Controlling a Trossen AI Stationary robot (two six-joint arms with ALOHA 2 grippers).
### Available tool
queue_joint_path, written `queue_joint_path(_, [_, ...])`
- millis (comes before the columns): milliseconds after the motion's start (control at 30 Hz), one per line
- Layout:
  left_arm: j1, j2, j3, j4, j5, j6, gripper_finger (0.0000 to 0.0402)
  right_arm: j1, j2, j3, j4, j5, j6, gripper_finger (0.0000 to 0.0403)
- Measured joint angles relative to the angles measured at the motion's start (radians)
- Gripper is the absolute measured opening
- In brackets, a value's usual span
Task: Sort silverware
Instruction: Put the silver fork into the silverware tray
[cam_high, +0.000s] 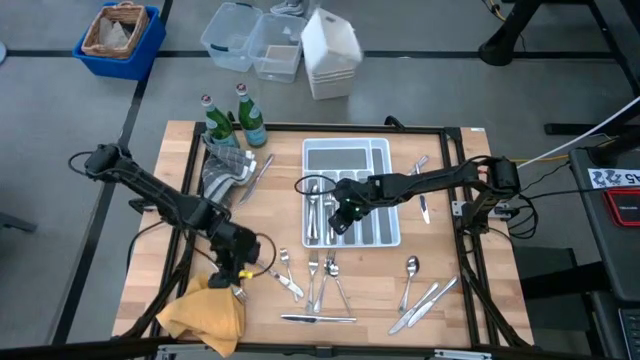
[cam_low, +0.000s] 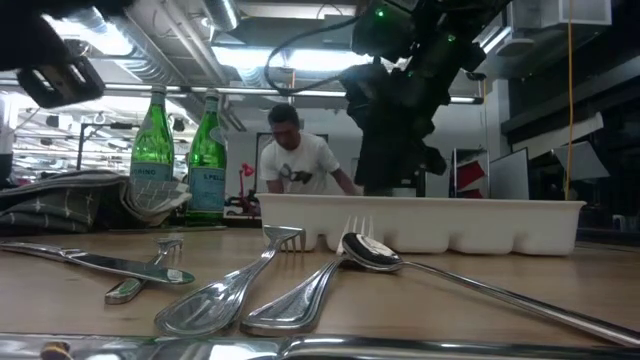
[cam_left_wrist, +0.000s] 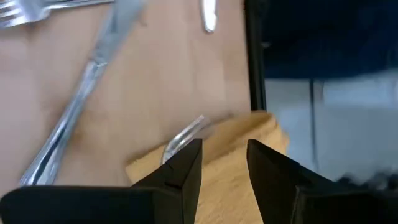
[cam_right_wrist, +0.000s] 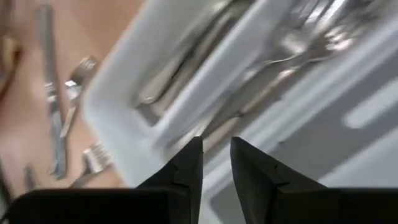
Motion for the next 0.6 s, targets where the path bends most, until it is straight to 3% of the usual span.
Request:
queue_joint_path(267, [-0.095,0.011,0.0,0.023,-0.137,0.19,0.0118,0.067,0.0,0.001,0.201,-0.051,0.003,0.0085])
queue_joint_path(600, [-0.15,0.128,0.0,0.153,-0.159,0.322,0.0118,0.165,0.0,0.002,0.431,-0.051,0.006,0.0085])
